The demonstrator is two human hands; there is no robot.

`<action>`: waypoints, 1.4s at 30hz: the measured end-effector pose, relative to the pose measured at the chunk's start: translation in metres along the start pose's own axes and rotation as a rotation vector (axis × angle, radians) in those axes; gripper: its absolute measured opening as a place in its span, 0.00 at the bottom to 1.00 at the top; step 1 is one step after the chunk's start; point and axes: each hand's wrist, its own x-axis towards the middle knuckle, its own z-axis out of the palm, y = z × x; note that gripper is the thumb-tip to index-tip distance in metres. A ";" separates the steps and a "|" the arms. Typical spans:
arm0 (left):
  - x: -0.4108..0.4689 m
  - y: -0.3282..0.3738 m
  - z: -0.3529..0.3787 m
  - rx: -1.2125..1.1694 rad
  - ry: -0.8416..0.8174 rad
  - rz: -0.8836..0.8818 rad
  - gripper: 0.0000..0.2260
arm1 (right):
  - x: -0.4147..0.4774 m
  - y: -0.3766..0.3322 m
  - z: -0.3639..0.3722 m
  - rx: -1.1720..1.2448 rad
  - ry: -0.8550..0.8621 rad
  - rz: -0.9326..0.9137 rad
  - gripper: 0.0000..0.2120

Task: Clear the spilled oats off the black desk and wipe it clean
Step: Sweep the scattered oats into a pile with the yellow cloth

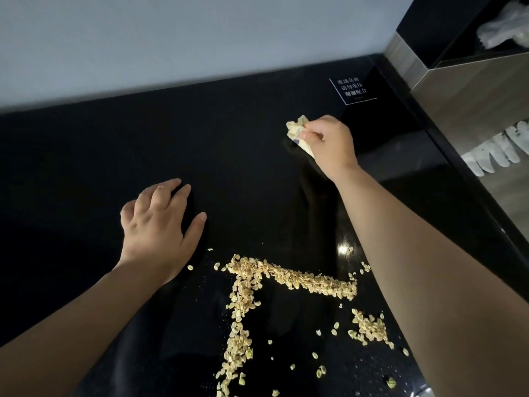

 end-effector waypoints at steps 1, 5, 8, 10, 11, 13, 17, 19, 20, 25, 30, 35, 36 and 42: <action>0.000 -0.001 0.001 0.007 -0.006 -0.003 0.30 | -0.010 -0.002 0.002 0.011 -0.024 -0.020 0.06; 0.001 -0.002 0.003 0.022 -0.013 -0.020 0.31 | -0.081 -0.023 -0.001 0.040 -0.215 -0.165 0.06; 0.005 -0.003 0.001 0.028 -0.017 -0.028 0.31 | -0.137 -0.041 -0.008 0.052 -0.381 -0.186 0.07; 0.006 -0.002 0.000 0.025 -0.029 -0.024 0.32 | -0.157 -0.046 -0.013 0.080 -0.433 -0.160 0.07; 0.005 0.000 0.000 0.013 -0.036 -0.015 0.32 | -0.161 -0.048 -0.015 0.097 -0.436 -0.141 0.07; 0.001 0.004 -0.001 -0.039 -0.052 0.026 0.34 | -0.160 -0.048 -0.025 0.119 -0.374 -0.094 0.07; -0.022 0.016 -0.005 -0.108 -0.067 0.182 0.33 | -0.142 -0.025 -0.063 0.015 -0.114 -0.052 0.09; -0.031 0.020 -0.006 -0.110 -0.082 0.234 0.33 | -0.133 -0.001 -0.075 -0.066 -0.053 -0.015 0.08; -0.033 0.021 -0.007 -0.110 -0.093 0.243 0.33 | -0.130 0.010 -0.077 -0.086 -0.040 0.015 0.08; -0.037 0.027 -0.006 -0.076 -0.115 0.254 0.34 | -0.154 0.015 -0.062 -0.043 -0.060 0.074 0.09; -0.044 0.029 -0.003 -0.060 -0.118 0.294 0.34 | -0.224 -0.021 -0.039 0.055 -0.183 -0.021 0.07; -0.056 0.038 -0.004 -0.056 -0.161 0.334 0.34 | -0.249 -0.035 -0.050 0.117 -0.112 0.020 0.07; -0.058 0.039 -0.004 -0.055 -0.170 0.342 0.34 | -0.249 -0.032 -0.059 0.137 -0.027 0.052 0.07; -0.058 0.059 -0.009 0.015 -0.217 0.425 0.37 | -0.269 0.024 -0.126 -0.018 0.311 0.334 0.08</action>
